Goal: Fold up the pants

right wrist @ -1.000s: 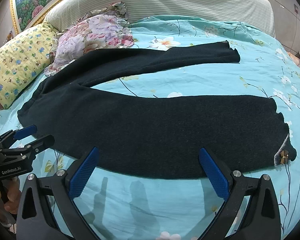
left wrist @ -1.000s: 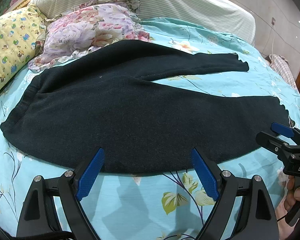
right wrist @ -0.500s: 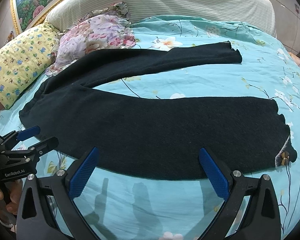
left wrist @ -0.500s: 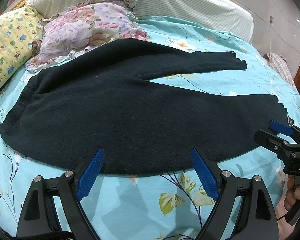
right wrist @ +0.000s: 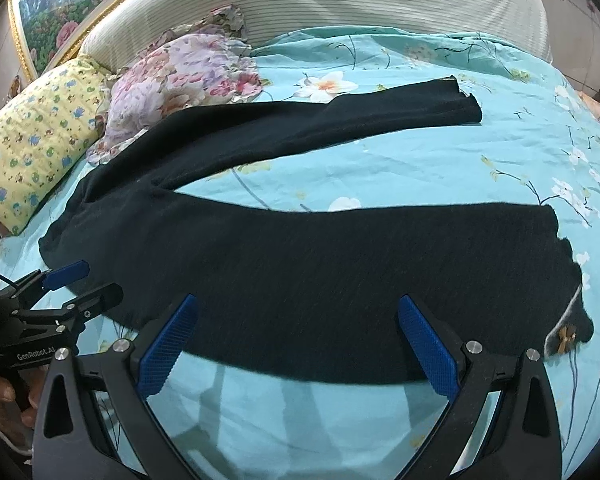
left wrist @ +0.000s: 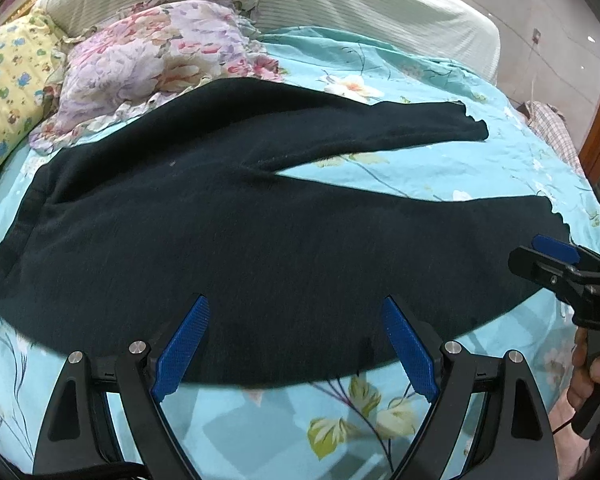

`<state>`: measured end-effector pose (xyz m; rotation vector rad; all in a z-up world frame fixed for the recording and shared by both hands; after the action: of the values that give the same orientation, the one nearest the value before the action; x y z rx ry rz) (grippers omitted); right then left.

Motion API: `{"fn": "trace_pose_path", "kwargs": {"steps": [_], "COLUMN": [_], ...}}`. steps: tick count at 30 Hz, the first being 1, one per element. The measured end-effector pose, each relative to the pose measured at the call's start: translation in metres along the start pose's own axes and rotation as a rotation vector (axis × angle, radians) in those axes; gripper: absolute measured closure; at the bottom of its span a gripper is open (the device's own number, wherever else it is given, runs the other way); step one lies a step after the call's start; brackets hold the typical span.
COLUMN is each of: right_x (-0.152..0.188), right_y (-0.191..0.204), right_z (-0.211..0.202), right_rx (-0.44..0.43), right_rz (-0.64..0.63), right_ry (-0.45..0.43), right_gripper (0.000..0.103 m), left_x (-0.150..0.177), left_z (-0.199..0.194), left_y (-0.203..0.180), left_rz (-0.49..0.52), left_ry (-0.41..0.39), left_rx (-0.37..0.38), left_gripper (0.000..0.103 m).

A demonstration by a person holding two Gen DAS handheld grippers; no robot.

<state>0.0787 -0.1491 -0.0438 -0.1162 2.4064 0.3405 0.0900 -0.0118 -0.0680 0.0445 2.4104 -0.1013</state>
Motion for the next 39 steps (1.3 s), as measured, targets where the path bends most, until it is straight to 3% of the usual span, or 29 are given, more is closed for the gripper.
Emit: {"fn": "trace_pose_path", "kwargs": {"steps": [13,29,39], "right_x": [-0.055,-0.163,-0.202], "right_y": [-0.035,-0.114,-0.157], "right_z": [0.014,0.052,0.087], "right_rx": [0.003,0.034,0.054], "right_rz": [0.039,0.125,0.149], "right_ry": [-0.021,-0.009,0.004], "right_gripper": [0.003,0.003,0.003], "left_x": [-0.057,-0.155,-0.201], "left_z": [0.029,0.086,0.136], "left_y": [-0.005,-0.012,-0.025], "left_rz": [0.044,0.102,0.172], "left_ry": [0.000,0.003,0.059], "left_rx": [0.049,0.119,0.152], "left_gripper": [0.014,0.014,0.014]}}
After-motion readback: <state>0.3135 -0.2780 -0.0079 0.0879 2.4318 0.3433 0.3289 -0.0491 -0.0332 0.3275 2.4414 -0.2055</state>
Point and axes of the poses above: each gripper's, at about its wrist camera, not at the fingertips, and z roughly the way its jaws point, y to its left, x to its underside, the point moved 9 cm from there along z, roughly the way its jaws point, and after that the axes turned 2 degrees about -y, right-handed, at the moved point
